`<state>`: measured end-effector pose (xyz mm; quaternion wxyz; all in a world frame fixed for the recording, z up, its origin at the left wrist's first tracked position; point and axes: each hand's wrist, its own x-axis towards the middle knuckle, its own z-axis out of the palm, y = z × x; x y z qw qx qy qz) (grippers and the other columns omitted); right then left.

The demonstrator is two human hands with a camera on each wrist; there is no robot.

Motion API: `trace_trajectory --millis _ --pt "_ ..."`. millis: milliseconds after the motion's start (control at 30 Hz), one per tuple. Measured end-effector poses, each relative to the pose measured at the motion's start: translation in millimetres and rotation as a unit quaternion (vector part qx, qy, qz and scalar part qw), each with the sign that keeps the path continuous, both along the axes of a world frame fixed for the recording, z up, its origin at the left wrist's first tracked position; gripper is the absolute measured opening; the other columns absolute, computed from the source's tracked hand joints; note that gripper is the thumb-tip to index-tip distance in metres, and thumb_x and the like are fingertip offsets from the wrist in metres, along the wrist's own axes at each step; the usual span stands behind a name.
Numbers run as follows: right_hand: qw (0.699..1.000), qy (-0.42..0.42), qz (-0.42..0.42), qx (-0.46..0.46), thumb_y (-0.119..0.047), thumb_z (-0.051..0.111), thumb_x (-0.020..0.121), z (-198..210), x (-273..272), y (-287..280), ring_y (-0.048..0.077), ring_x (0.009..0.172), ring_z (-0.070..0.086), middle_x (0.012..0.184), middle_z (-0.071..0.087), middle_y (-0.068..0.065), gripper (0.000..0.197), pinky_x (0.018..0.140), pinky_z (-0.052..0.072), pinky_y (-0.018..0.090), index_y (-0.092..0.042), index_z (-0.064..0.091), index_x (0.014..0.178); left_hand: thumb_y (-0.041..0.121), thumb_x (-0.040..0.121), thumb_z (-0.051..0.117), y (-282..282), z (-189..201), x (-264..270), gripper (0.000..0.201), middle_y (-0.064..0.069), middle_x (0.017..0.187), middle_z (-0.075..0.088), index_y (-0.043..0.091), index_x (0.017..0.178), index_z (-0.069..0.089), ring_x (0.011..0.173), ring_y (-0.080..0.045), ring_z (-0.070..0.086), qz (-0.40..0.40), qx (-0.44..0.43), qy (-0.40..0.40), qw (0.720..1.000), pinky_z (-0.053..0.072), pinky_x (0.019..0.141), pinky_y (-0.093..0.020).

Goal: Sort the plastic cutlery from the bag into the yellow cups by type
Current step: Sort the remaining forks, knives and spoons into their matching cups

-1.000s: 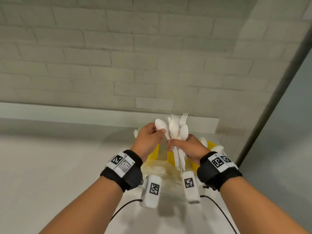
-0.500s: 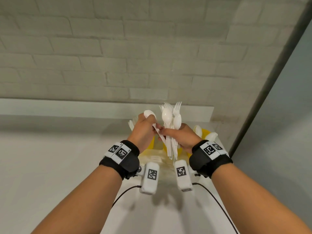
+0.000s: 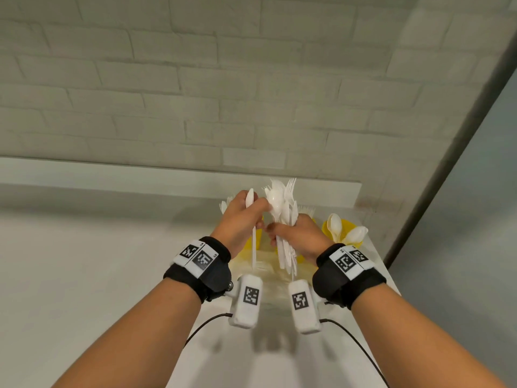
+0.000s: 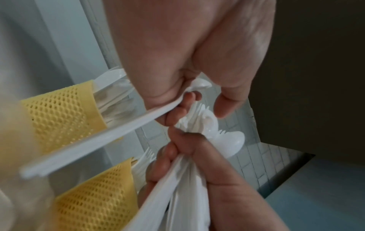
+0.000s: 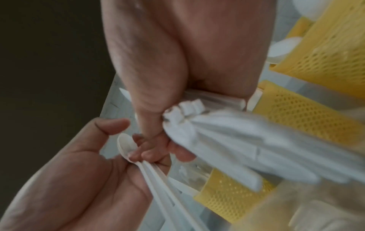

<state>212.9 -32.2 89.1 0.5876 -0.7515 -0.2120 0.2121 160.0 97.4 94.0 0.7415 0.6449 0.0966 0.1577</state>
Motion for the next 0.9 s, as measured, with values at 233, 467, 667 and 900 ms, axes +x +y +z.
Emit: trace_trajectory --millis 233,467,667,900 --pt "0.997 -0.039 -0.046 -0.04 -0.01 0.063 0.085 -8.4 1.6 3.6 0.009 0.048 0.059 0.064 0.063 0.007 0.008 0.05 0.047 0.018 -0.004 0.068 0.084 0.034 0.077 0.079 -6.5 -4.0 0.5 0.047 -0.001 0.092 0.061 0.012 0.109 0.053 0.071 -0.006 0.058 0.036 0.078 0.021 0.996 0.043 0.058 -0.019" --pt "0.998 -0.041 -0.051 -0.02 -0.004 0.063 0.083 -5.9 -1.7 4.7 0.006 0.042 0.057 0.061 0.065 0.0 0.011 0.045 0.046 0.015 -0.002 0.07 0.091 0.017 0.089 0.065 -6.8 2.8 -1.9 0.016 0.009 0.061 0.052 0.012 0.102 0.057 0.055 -0.01 0.042 -0.022 0.006 0.04 0.999 0.038 0.055 -0.025" --pt "0.998 -0.055 -0.013 -0.017 -0.006 0.066 0.082 -0.4 -3.1 3.2 0.004 0.042 0.055 0.047 0.061 -0.009 0.01 0.046 0.045 0.014 -0.015 0.068 0.08 0.033 0.092 0.063 -3.8 9.6 -2.9 0.033 0.011 0.055 0.053 0.007 0.109 0.053 0.054 -0.012 0.038 -0.038 -0.031 0.03 0.998 0.038 0.062 -0.031" --pt "0.998 -0.023 0.054 -0.033 -0.018 0.078 0.077 0.9 1.0 2.4 0.006 0.048 0.059 0.054 0.062 -0.007 0.016 0.048 0.046 0.015 -0.012 0.069 0.089 0.02 0.093 0.058 9.6 3.7 0.3 0.026 -0.015 0.094 0.061 0.001 0.111 0.054 0.081 -0.027 0.058 0.044 -0.059 0.028 0.997 0.045 0.075 -0.038"
